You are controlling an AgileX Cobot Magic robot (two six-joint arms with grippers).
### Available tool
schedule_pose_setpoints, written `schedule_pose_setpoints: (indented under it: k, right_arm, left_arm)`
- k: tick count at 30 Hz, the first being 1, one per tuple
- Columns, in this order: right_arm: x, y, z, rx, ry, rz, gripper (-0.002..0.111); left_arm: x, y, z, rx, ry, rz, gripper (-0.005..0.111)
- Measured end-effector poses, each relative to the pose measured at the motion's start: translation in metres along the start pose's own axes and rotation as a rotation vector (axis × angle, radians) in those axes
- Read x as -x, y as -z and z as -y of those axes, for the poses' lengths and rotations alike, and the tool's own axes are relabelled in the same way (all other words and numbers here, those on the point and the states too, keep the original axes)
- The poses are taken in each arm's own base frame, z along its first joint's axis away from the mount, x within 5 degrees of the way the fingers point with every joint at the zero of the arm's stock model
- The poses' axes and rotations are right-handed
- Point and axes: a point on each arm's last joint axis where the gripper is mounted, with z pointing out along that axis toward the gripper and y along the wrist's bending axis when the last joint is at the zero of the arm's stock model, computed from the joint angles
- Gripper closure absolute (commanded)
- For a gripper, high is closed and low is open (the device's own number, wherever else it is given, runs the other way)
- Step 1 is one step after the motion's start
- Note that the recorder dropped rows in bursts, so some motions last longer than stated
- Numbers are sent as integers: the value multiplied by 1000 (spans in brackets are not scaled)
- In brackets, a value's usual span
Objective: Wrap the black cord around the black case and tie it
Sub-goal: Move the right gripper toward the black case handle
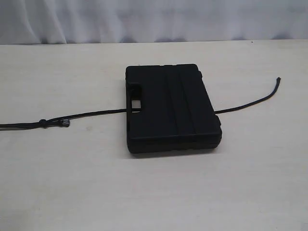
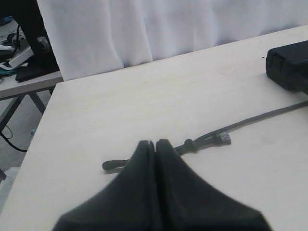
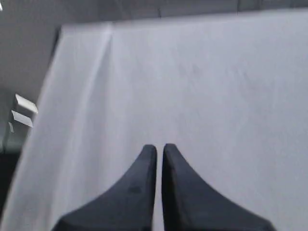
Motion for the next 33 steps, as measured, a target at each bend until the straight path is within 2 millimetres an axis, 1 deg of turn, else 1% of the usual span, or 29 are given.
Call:
schedule_pose_setpoints:
  k: [1, 4, 6, 7, 8, 9, 10, 11, 13, 14, 16, 17, 18, 20, 21, 22, 24, 26, 27, 28, 29, 31, 32, 33]
  right_arm:
    - [8, 0, -1, 17, -46, 86, 104]
    - [25, -3, -3, 53, -186, 180, 104]
    - [34, -8, -3, 58, -252, 192, 104]
    - [43, -14, -2, 52, -280, 179, 103]
    - [47, -19, -1, 32, -284, 121, 101]
    - [57, -25, 0, 21, -264, 74, 97]
    - [62, -31, 2, -19, -209, -46, 92]
    - [74, -38, 5, -53, -175, -108, 87]
    - [87, -52, 15, -170, -90, -315, 75]
    - [90, -59, 21, -221, -53, -411, 69]
    - [96, -74, 33, -329, 33, -624, 58]
    - [97, -80, 37, -364, 62, -703, 54]
    - [99, -88, 41, -397, 89, -793, 53]
    - [102, -104, 46, -436, 100, -931, 56]
    - [102, -113, 45, -432, 79, -999, 65]
    - [100, -131, 40, -363, 30, -1126, 70]
    - [96, -154, 28, -220, -51, -1244, 77]
    - [87, -177, 18, -85, -120, -1319, 78]
    - [79, -198, 10, 44, -176, -1359, 78]
    - [73, -208, 6, 106, -200, -1371, 78]
    - [60, -218, 4, 143, -218, -1397, 78]
    - [33, -232, 7, 151, -206, -1442, 78]
    - [9, -242, 8, 150, -171, -1478, 78]
    - [-4, -246, 5, 157, -146, -1499, 78]
  left_arm:
    - [0, 0, 0, 0, 0, 0, 107]
    - [0, 0, 0, 0, 0, 0, 107]
    - [0, 0, 0, 0, 0, 0, 107]
    - [0, 0, 0, 0, 0, 0, 107]
    - [0, 0, 0, 0, 0, 0, 107]
    - [0, 0, 0, 0, 0, 0, 107]
    - [0, 0, 0, 0, 0, 0, 107]
    - [0, 0, 0, 0, 0, 0, 107]
    - [0, 0, 0, 0, 0, 0, 107]
    - [0, 0, 0, 0, 0, 0, 107]
    - [0, 0, 0, 0, 0, 0, 107]
    - [0, 0, 0, 0, 0, 0, 107]
    - [0, 0, 0, 0, 0, 0, 107]
    - [0, 0, 0, 0, 0, 0, 107]
    - [0, 0, 0, 0, 0, 0, 107]
    - [0, 0, 0, 0, 0, 0, 107]
    - [0, 0, 0, 0, 0, 0, 107]
    - [0, 0, 0, 0, 0, 0, 107]
    - [0, 0, 0, 0, 0, 0, 107]
    - [0, 0, 0, 0, 0, 0, 107]
    - [0, 0, 0, 0, 0, 0, 107]
    - [0, 0, 0, 0, 0, 0, 107]
    - [0, 0, 0, 0, 0, 0, 107]
    - [0, 0, 0, 0, 0, 0, 107]
